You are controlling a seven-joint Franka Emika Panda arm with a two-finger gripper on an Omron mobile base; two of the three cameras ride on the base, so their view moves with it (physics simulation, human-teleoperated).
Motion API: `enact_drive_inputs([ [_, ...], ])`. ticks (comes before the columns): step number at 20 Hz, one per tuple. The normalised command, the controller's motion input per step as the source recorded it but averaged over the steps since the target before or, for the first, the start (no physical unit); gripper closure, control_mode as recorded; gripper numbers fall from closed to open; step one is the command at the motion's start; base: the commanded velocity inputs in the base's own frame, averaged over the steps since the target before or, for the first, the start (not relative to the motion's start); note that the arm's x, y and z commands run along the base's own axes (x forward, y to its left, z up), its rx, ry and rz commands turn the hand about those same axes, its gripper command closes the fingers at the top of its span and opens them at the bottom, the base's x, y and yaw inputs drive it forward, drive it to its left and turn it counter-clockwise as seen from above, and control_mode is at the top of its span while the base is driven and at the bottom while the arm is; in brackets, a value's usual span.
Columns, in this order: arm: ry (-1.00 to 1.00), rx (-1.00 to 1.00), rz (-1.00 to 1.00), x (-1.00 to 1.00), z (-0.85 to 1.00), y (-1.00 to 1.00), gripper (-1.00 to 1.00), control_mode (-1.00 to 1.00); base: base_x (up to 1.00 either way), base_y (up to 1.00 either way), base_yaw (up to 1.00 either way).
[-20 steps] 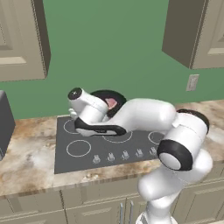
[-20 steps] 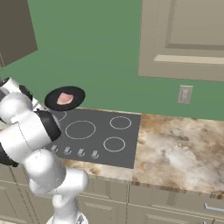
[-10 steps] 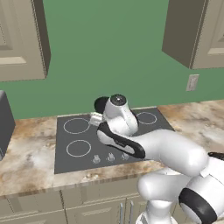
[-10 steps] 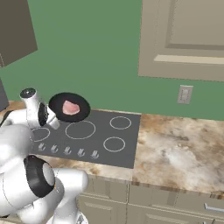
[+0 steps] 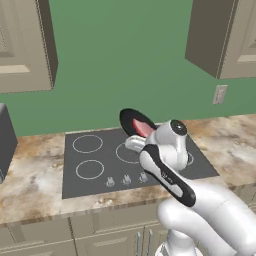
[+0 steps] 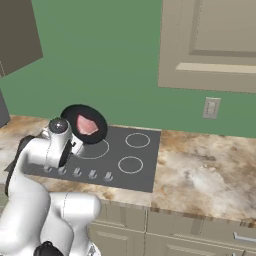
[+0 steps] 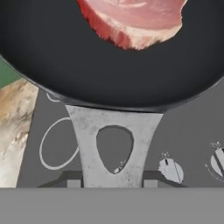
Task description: Pick up the pan with the steak in it and place it on the dining table. Then place the steak on the plate.
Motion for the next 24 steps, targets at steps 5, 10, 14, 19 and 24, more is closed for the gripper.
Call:
enact_drive_inputs([
  [5,-0.13,-0.07,0.00,-0.31,0.11,-0.23,1.00,-1.00,0.00,0.00,0.00],
  [10,-0.01,-0.16,-0.05,-0.27,0.00,-0.05,1.00,-1.00,0.00,0.00,0.00],
  [14,0.08,-0.24,-0.09,-0.11,0.00,0.00,1.00,-1.00,0.00,0.00,0.00],
  [19,0.07,-0.22,-0.08,-0.07,0.00,-0.02,1.00,-1.00,0.00,0.00,0.00],
  [24,0.01,-0.12,-0.08,-0.14,0.00,-0.10,1.00,-1.00,0.00,0.00,0.00],
])
